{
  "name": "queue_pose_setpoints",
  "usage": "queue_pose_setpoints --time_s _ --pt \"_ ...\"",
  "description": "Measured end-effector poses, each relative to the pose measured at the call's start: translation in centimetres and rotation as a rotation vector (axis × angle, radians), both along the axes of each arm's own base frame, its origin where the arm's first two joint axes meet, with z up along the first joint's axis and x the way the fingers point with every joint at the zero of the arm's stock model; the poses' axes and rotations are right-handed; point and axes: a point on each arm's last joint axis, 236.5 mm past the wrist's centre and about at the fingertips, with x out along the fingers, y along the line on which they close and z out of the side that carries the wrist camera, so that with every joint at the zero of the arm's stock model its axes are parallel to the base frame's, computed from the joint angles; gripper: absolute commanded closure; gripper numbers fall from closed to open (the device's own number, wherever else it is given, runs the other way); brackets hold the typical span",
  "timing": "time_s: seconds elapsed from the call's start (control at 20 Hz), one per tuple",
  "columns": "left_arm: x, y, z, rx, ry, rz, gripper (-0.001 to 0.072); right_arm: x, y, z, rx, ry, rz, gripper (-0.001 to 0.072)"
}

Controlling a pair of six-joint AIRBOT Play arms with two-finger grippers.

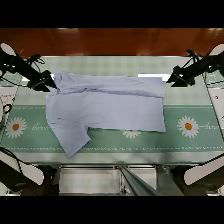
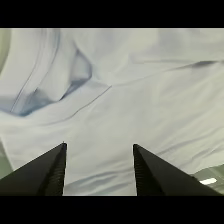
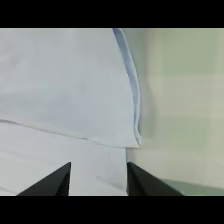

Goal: Fold the shirts.

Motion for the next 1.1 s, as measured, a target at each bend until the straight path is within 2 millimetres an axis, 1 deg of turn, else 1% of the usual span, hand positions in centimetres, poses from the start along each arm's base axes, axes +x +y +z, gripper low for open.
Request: queue_pose_setpoints --time_s 0.1,0.15,0.25,0.3,0.4,0.5,0.6,0.7,0.85,0.9,0.95,1.1 --pt "-0.9 1.4 1.9 0.044 -0.035 0.039 0.0200 -1.3 -1.7 2.3 -0.016 -0.028 -0.052 0.0295" --pt "-1.6 2.1 2.9 0.064 -0.063 0.062 0.0200 -2.2 -2.4 3.0 -0.025 -0.043 -0.079 0.0295" --pt "-3.5 3.3 4.1 0.090 -0.112 0.108 0.0200 -4.7 -3.5 3.6 -0.038 -0.072 -0.141 0.0295" --pt "-4.9 3.9 4.1 0.094 -0.121 0.127 0.0201 -6.1 -3.8 3.5 -0.036 -0.089 -0.172 0.0295" --pt "-8.7 4.5 3.3 0.046 -0.110 0.193 0.0201 -9.3 -3.7 2.9 -0.003 -0.142 -0.232 0.0295" --pt "-11.4 4.0 2.3 -0.057 -0.122 0.291 0.0201 -12.0 -2.8 2.4 0.059 -0.195 -0.282 0.0295" --pt "-13.4 3.2 1.9 -0.165 -0.158 0.393 0.0201 -14.2 -1.8 2.3 0.124 -0.252 -0.330 0.0295" --pt "-14.9 3.0 1.2 -0.223 -0.185 0.482 0.0201 -15.4 -0.8 2.5 0.172 -0.299 -0.352 0.0295" --pt "-17.5 3.3 -0.9 -0.225 -0.130 0.589 0.0201 -16.2 0.0 2.8 0.205 -0.340 -0.367 0.0296" --pt "-18.3 3.3 -1.6 -0.212 -0.106 0.601 0.0201 -16.4 0.2 2.8 0.213 -0.346 -0.365 0.0295" --pt "-18.7 3.1 -2.0 -0.206 -0.095 0.608 0.0201 -16.4 0.4 2.9 0.219 -0.352 -0.366 0.0296" --pt "-19.5 1.5 -3.4 -0.192 -0.067 0.565 0.0201 -16.5 0.6 3.0 0.229 -0.365 -0.369 0.0296"
